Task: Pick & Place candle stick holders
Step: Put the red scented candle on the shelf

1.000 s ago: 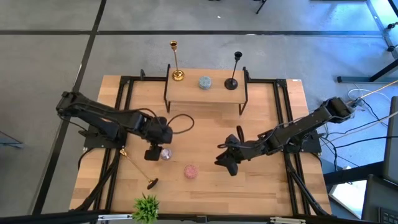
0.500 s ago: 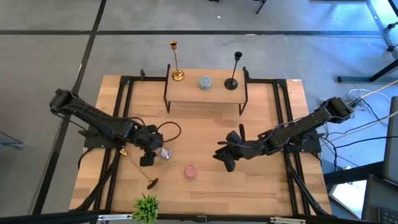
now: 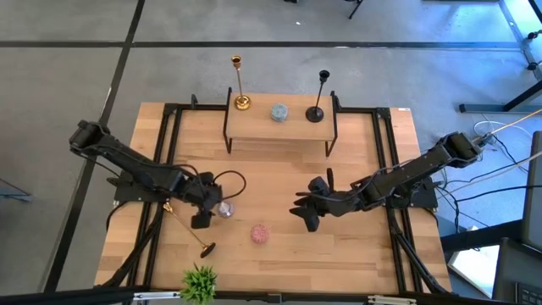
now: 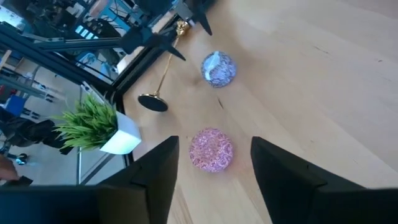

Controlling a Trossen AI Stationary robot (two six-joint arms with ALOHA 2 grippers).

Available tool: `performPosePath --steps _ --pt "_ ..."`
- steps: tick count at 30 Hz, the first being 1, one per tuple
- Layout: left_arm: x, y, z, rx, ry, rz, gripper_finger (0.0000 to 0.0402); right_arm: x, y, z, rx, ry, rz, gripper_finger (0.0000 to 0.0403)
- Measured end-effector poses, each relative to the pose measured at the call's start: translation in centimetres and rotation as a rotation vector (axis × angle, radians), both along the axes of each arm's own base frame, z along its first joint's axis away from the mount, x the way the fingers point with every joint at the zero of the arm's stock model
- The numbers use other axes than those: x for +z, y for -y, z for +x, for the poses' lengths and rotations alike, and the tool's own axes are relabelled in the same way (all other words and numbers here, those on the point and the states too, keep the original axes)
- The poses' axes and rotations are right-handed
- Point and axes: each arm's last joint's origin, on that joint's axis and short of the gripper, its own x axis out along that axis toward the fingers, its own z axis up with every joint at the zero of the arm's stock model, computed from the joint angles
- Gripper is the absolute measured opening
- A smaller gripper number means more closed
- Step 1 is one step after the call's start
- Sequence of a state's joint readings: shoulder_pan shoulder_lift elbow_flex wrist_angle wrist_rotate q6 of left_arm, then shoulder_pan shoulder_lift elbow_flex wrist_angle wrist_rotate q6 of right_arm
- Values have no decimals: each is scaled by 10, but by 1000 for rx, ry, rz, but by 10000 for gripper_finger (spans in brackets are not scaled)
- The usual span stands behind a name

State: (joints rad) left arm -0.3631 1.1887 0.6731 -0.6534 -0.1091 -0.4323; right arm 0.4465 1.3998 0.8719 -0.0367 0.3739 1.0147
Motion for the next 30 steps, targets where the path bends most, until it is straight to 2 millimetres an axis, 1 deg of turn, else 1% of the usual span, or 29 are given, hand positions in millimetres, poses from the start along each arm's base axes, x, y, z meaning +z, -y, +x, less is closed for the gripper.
performPosePath --steps 4,10,17,20,30 --pt "-4 1 10 -58 22 -33 332 -2 3 0 -20 -24 9 230" --pt "-13 3 21 -95 32 -24 344 -2 3 -1 -41 -23 14 244" --pt "-24 3 27 -139 2 6 346 -2 3 0 -46 -23 15 246" --pt "-24 3 31 -156 32 29 346 -2 3 0 -46 -23 15 246" --pt "-32 0 36 -161 10 41 346 -2 3 0 -46 -23 15 246"
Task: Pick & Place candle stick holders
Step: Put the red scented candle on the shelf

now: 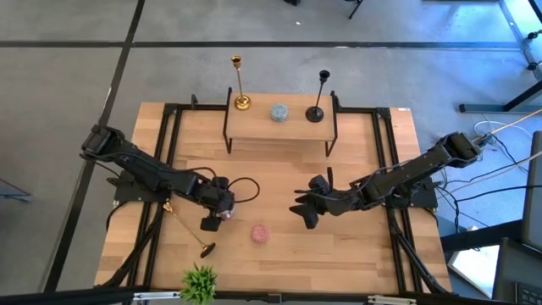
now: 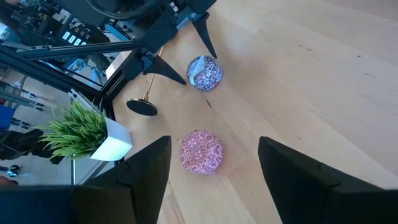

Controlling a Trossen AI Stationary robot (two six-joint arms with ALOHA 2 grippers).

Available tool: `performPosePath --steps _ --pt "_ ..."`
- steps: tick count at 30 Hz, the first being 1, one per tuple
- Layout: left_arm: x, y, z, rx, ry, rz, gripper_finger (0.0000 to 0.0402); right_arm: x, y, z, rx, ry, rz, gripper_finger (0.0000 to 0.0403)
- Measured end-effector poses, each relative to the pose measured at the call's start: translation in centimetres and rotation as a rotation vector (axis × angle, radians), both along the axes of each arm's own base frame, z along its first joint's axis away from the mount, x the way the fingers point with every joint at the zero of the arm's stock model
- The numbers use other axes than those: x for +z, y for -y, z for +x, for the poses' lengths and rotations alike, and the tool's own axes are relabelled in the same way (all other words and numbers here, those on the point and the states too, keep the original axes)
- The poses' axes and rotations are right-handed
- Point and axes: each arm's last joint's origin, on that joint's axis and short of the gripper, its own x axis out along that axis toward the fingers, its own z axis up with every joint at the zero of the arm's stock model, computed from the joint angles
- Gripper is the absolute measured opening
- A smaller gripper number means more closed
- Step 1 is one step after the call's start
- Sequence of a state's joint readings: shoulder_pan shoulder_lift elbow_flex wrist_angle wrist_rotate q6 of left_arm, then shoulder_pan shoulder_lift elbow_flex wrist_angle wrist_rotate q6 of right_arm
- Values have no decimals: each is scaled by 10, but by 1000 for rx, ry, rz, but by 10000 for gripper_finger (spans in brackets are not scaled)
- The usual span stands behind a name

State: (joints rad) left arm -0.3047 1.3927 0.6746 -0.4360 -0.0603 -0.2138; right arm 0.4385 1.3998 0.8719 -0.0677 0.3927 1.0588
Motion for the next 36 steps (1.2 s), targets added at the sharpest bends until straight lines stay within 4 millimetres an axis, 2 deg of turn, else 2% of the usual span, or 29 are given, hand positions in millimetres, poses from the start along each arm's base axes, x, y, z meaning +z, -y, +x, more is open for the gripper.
performPosePath --steps 18,28,36 --pt "-17 1 12 -25 -24 -52 346 0 0 0 1 -1 0 246" --pt "-20 0 8 -19 -74 -32 345 0 0 0 4 -3 1 246" --pt "-21 -4 4 11 -104 40 305 0 0 0 4 -3 1 245"
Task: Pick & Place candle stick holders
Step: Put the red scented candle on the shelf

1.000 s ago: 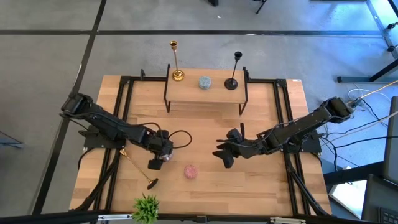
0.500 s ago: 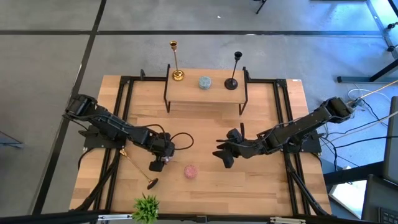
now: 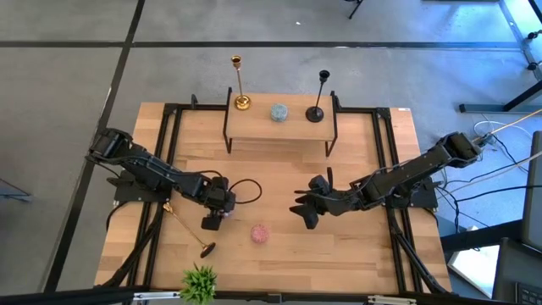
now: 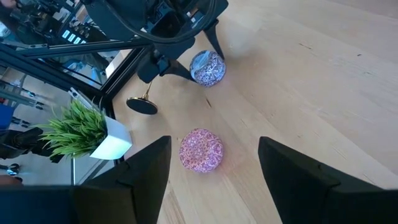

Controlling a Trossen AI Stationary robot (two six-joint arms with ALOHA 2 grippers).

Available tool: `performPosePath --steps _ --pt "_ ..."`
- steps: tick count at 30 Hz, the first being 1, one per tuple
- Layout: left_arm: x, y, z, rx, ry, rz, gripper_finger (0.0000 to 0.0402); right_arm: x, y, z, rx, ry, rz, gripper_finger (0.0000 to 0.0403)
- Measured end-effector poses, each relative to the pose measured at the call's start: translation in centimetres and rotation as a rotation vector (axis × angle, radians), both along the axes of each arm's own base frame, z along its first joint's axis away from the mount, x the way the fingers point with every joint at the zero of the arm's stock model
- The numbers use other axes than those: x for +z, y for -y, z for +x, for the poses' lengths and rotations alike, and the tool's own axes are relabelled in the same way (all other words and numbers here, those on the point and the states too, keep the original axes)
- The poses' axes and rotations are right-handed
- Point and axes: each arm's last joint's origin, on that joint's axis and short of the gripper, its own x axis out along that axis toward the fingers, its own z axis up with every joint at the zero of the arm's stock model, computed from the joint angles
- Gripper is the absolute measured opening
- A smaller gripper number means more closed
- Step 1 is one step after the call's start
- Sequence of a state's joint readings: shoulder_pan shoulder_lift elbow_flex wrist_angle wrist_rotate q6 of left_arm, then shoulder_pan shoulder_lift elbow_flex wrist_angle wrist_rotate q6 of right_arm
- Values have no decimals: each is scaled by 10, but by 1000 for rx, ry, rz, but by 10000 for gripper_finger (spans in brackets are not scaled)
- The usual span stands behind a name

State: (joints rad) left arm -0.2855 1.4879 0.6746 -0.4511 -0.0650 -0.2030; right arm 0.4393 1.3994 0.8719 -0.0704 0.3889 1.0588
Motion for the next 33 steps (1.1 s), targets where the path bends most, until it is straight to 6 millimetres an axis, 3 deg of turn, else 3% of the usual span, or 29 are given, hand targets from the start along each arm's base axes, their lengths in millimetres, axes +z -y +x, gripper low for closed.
performPosePath --steps 3,14,23,27,33 --pt "0 0 0 19 -3 -21 282 0 0 0 0 0 0 245" --pt "1 1 -1 38 -12 -42 254 0 0 0 -26 2 42 245" --pt "27 -4 7 25 49 18 197 1 2 1 -71 12 110 245" --pt "28 -5 7 24 43 9 173 1 3 2 -73 16 114 245" --pt "28 -6 6 32 29 -19 168 1 3 2 -73 16 114 245"
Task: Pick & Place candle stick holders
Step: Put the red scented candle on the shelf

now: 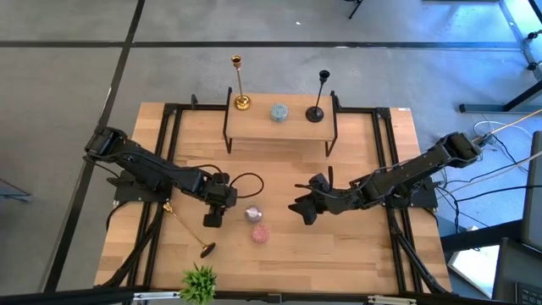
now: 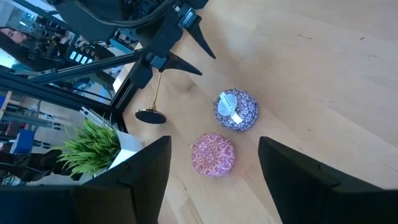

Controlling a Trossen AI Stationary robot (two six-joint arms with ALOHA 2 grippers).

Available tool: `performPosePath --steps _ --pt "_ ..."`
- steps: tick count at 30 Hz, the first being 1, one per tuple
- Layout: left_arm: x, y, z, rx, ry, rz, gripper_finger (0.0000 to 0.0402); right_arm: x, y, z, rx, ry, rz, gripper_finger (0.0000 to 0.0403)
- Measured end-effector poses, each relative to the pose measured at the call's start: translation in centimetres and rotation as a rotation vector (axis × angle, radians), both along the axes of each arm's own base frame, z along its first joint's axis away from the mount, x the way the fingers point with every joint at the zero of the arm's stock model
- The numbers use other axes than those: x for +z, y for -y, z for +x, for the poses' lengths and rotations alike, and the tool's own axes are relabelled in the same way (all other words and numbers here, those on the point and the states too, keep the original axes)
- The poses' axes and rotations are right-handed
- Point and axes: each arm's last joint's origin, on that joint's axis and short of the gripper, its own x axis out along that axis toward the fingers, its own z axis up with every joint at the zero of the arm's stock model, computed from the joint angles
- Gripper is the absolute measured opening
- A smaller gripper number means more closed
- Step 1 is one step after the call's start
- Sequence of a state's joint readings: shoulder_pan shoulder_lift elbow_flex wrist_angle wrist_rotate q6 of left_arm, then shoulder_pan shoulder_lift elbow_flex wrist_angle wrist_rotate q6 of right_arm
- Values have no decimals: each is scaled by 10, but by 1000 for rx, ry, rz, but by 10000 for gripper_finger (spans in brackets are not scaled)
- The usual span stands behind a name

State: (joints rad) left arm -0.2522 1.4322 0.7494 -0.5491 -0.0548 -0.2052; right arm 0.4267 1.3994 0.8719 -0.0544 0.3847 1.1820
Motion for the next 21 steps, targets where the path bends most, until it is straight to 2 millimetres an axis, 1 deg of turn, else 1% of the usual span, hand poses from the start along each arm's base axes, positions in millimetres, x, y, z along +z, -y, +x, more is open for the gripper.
performPosePath --steps 4,7,12,15,17,21 --pt "3 -5 4 3 -7 -88 177 0 0 0 0 0 0 245" --pt "13 -7 11 -24 30 -104 191 0 0 0 0 0 0 245" --pt "42 -1 32 -207 199 -19 222 0 0 0 1 -1 0 245" --pt "51 1 38 -281 253 41 243 0 0 0 2 -1 1 245" --pt "49 1 40 -284 245 48 255 0 0 0 3 -2 2 245" --pt "33 2 45 -254 180 38 278 -1 0 0 3 -10 -2 245"
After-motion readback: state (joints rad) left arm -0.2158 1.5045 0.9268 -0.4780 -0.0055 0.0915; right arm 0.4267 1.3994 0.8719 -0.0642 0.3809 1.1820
